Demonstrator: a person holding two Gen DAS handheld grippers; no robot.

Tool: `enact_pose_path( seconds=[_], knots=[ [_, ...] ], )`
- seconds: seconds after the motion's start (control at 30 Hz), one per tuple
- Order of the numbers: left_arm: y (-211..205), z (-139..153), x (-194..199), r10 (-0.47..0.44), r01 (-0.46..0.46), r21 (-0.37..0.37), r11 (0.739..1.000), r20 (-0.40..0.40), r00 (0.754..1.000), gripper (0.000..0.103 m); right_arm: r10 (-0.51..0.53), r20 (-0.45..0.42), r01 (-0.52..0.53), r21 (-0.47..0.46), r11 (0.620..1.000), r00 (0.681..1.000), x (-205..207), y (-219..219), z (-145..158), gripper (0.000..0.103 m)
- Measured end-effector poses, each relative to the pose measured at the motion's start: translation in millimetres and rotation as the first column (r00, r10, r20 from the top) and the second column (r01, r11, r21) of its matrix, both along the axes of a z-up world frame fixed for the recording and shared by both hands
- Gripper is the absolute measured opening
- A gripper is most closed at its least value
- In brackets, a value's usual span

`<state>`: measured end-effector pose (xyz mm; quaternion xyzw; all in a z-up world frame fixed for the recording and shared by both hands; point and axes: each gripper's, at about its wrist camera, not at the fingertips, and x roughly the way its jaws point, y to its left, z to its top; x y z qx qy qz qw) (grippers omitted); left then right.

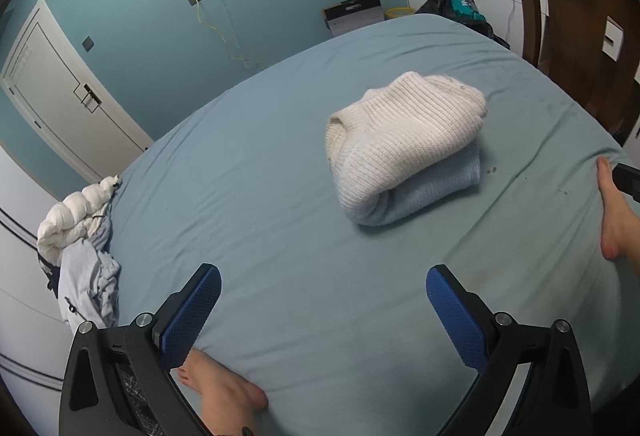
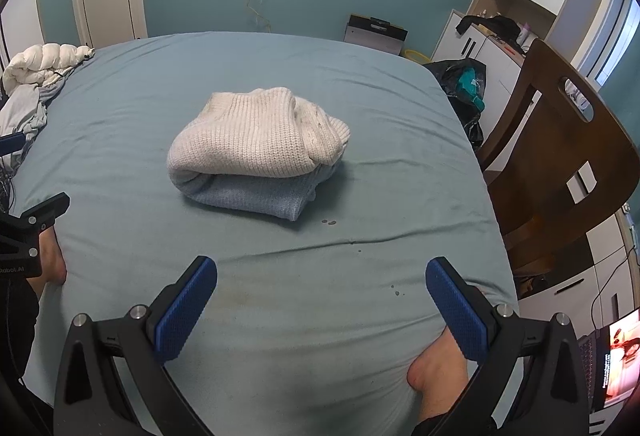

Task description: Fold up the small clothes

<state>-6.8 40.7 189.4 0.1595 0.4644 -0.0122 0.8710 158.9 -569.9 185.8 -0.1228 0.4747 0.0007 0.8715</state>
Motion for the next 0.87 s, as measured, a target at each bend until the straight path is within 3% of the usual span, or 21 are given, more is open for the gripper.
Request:
enact_pose_path(
  seconds=[0.87],
  knots=[
    [-2.3,1.4,-1.0,-0.018,0.017,0.019,1.0,0.019,1.0,0.103,0.037,-0.016,-0.038,-0.03,0.999,0.999,1.2,8.1,-4.6,0.102]
  ],
)
